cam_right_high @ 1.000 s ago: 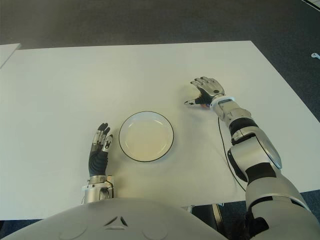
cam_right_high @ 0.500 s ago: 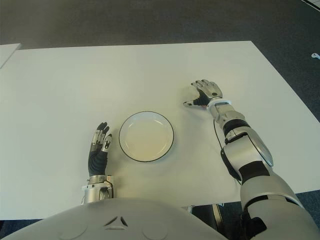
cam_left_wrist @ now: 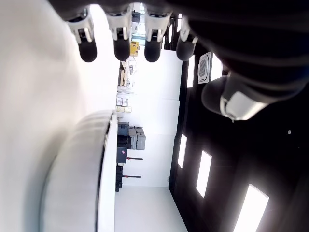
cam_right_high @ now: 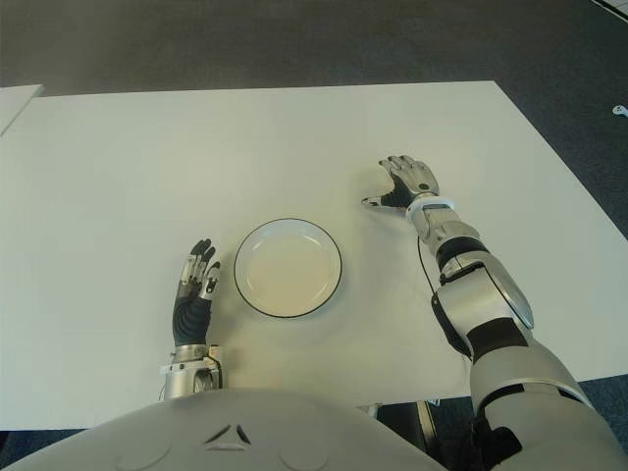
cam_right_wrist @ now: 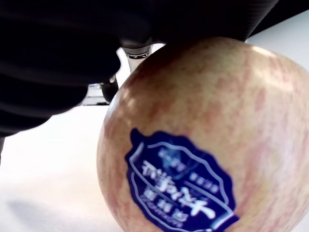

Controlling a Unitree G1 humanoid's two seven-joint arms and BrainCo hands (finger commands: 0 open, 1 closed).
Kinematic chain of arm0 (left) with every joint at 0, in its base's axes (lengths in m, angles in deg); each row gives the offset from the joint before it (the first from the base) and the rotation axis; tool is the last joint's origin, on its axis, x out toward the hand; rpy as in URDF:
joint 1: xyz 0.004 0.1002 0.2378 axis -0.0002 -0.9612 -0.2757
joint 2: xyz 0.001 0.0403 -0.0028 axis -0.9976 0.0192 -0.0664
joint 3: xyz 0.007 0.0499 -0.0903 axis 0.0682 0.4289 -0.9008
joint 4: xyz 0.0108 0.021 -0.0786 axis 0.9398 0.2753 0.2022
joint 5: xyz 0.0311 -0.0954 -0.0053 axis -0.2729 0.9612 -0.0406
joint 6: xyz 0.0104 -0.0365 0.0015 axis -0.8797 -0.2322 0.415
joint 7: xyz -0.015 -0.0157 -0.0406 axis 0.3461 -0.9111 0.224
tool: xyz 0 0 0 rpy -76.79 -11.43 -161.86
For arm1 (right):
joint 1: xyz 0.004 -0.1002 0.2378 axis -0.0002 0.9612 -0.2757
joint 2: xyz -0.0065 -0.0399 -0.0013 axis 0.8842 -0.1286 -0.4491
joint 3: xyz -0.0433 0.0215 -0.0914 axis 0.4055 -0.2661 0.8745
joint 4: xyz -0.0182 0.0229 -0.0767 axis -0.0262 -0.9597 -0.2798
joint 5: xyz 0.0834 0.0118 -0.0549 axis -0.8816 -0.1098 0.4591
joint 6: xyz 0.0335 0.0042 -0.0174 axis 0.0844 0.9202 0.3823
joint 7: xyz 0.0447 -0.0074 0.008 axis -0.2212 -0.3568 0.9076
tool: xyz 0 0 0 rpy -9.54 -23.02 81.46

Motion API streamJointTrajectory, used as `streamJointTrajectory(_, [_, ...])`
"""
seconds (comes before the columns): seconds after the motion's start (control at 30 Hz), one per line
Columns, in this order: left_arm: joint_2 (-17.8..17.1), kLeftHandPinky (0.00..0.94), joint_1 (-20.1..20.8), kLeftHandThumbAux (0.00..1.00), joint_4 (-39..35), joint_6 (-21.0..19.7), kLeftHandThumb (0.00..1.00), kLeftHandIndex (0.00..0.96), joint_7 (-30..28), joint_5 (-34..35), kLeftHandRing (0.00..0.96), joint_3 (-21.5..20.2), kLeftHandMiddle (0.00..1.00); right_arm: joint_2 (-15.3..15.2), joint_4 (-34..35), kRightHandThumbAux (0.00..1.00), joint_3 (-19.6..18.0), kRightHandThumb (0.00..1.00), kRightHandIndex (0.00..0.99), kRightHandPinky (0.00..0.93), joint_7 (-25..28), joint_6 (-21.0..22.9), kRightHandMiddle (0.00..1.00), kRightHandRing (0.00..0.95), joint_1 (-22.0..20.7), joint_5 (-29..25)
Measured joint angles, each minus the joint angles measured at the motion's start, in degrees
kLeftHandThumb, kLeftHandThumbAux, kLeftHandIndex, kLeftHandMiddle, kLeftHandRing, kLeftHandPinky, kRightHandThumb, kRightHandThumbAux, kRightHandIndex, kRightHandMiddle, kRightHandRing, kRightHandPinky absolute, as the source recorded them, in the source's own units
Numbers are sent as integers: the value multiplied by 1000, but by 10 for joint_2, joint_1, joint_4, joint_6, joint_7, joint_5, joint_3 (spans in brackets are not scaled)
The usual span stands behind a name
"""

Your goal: Put the apples into the plate.

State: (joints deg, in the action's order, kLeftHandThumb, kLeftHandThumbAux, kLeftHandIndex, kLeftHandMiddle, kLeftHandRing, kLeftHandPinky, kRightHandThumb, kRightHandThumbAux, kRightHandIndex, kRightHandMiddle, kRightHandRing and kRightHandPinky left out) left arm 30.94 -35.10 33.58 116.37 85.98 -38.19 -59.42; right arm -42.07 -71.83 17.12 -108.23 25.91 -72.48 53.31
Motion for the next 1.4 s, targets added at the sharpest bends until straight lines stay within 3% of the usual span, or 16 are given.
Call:
streamJointTrajectory(0.43, [0,0,-5,475,-2,-7,19,15,-8,8,0,-4,25,-11,0,421,-3,299,0,67,10,21,43,38,5,-16])
streamJointTrajectory(0.97, [-1,0,1,454,5,4,24,22,-21,19,0,-18,34,-21,0,440,3,327,0,58,2,47,62,49,11,-15])
streamJointTrajectory(1.4, [-1,0,1,457,5,6,33,18,-31,30,2,-20,35,-27,-5,450,2,286,0,38,6,47,25,19,10,-16])
